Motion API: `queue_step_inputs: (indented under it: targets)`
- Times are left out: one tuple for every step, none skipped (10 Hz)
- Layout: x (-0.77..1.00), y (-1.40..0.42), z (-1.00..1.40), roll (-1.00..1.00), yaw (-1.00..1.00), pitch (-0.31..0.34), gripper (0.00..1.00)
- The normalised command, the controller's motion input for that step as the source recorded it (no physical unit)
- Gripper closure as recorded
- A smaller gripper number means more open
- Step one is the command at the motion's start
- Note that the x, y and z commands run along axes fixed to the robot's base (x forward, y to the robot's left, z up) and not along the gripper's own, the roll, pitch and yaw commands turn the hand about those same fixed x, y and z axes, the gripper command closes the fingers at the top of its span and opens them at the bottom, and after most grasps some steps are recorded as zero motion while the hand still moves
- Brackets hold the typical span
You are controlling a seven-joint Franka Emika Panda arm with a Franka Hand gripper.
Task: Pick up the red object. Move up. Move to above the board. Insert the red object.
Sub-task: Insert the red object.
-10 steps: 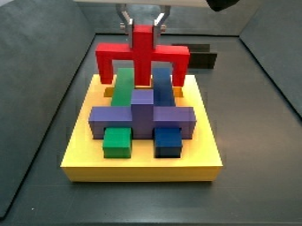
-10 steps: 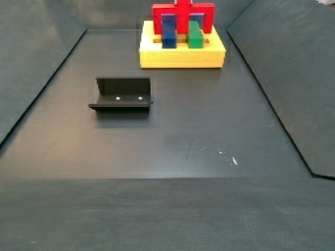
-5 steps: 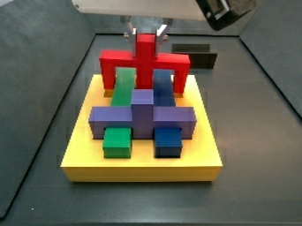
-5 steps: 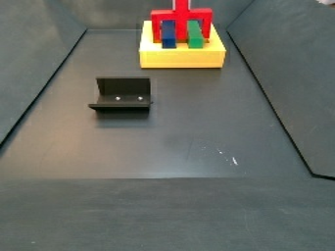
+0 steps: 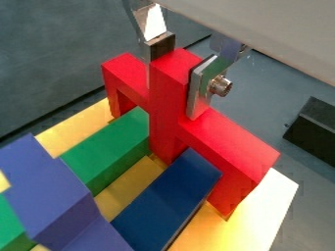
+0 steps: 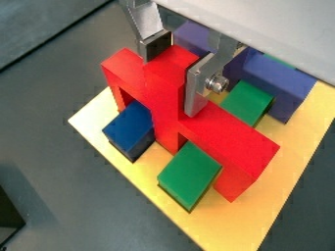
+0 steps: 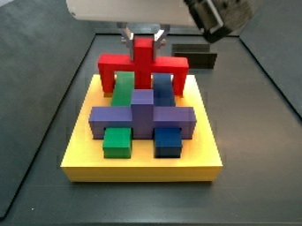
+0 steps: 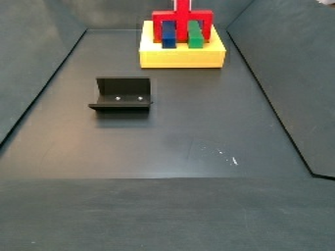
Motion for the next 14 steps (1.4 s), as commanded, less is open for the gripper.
queue_step_inputs:
  targets:
    - [0.00, 0.00, -0.27, 0.33, 0.00, 0.000, 1.00]
    - [0.00, 0.00, -0.27, 0.23, 0.00, 0.000, 1.00]
    - [0.05, -0.12, -0.27, 0.08, 0.00, 0.000, 1.00]
    - [0.11, -0.27, -0.17, 0.00, 0.00, 0.000, 1.00]
    - [0.00, -0.19, -0.15, 0.00, 0.00, 0.000, 1.00]
    - [0.00, -0.03, -0.19, 0.00, 0.00, 0.000, 1.00]
    - [0.00, 0.00, -0.27, 0.00, 0.00, -0.023, 1.00]
    - [0.00, 0.18, -0.56, 0.00, 0.01, -0.066, 1.00]
    - [0.00, 0.37, -0.77, -0.10, 0.00, -0.097, 1.00]
    - [0.00, 0.38, -0.70, -0.21, 0.00, -0.123, 1.00]
    - [-0.08, 0.30, -0.40, -0.37, 0.10, -0.147, 1.00]
    - [0.00, 0.00, -0.40, -0.29, 0.16, -0.117, 1.00]
    - [0.09, -0.20, -0.31, -0.19, 0.10, -0.001, 1.00]
    - [0.08, -0.20, -0.26, -0.16, 0.08, 0.000, 1.00]
